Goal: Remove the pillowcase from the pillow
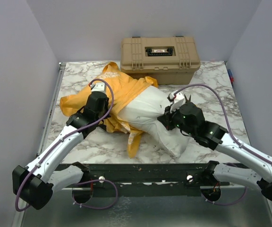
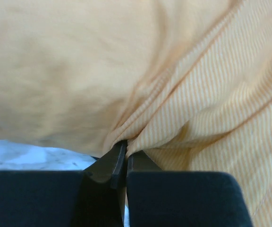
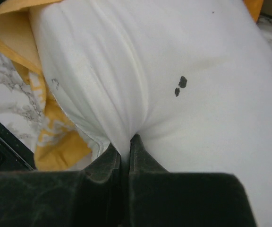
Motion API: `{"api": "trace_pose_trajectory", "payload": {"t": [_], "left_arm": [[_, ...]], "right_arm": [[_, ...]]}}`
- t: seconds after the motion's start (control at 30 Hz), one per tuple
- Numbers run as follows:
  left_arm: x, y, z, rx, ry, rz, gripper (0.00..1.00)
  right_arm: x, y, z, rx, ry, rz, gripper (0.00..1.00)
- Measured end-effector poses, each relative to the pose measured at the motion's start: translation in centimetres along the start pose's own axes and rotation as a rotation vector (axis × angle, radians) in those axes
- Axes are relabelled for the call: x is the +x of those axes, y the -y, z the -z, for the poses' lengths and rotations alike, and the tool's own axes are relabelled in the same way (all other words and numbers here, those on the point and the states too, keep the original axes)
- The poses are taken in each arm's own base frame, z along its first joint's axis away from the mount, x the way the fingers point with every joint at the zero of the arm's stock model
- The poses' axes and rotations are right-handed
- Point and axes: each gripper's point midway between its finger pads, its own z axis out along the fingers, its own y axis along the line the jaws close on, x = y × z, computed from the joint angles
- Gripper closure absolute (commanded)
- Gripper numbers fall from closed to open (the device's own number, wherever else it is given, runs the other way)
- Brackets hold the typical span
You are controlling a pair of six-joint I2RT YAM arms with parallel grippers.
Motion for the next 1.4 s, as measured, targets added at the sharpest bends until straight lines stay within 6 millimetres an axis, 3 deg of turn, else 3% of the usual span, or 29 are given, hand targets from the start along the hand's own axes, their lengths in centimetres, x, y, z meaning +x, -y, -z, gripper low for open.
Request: {"api": "trace_pose_trajectory", "payload": {"t": [0.17, 0.37, 0.5, 0.57, 0.67, 0.8, 0.87, 1.1, 1.2, 1.4], "left_arm": [[-2.9, -4.5, 0.6, -0.241, 0.106, -0.048, 1.0], [-3.6, -7.8, 0.0, -0.399, 0.125, -0.049, 1.0], [-3.3, -10.0, -1.2, -0.449, 0.09, -0.006, 1.0], [-2.9, -10.5, -1.7, -0.451, 0.069, 0.008, 0.95], [-2.8, -10.8, -1.7, -0.449, 0.059, 0.018, 0.77], [-3.0, -11.4, -0.7, -0.457, 0.071, 0.028, 0.59], [-3.6, -11.6, 0.2, -0.455, 0.096, 0.036, 0.54], [-5.5, -12.2, 2.9, -0.45, 0.167, 0.051, 0.44], [-7.7, -11.5, 4.2, -0.417, 0.222, 0.062, 0.41], [-12.1, -10.3, 6.5, -0.356, 0.335, 0.085, 0.39]], "right_arm": [[-0.9, 1.1, 2.9, 0.041, 0.047, -0.007, 1.0], [-1.3, 1.3, 5.7, 0.022, 0.085, -0.014, 0.99], [-0.5, 0.5, 6.8, -0.044, 0.083, -0.012, 0.99], [0.5, -0.2, 6.9, -0.091, 0.062, -0.008, 0.99], [1.8, -1.1, 6.8, -0.152, 0.024, -0.005, 0.99], [3.0, -2.3, 6.6, -0.226, -0.021, -0.007, 0.88], [3.4, -2.8, 6.3, -0.253, -0.046, -0.011, 0.74], [2.9, -4.9, 5.5, -0.342, -0.132, -0.008, 0.44], [1.9, -5.7, 5.5, -0.375, -0.139, -0.002, 0.33], [0.7, -6.3, 5.3, -0.394, -0.162, 0.003, 0.23]]}}
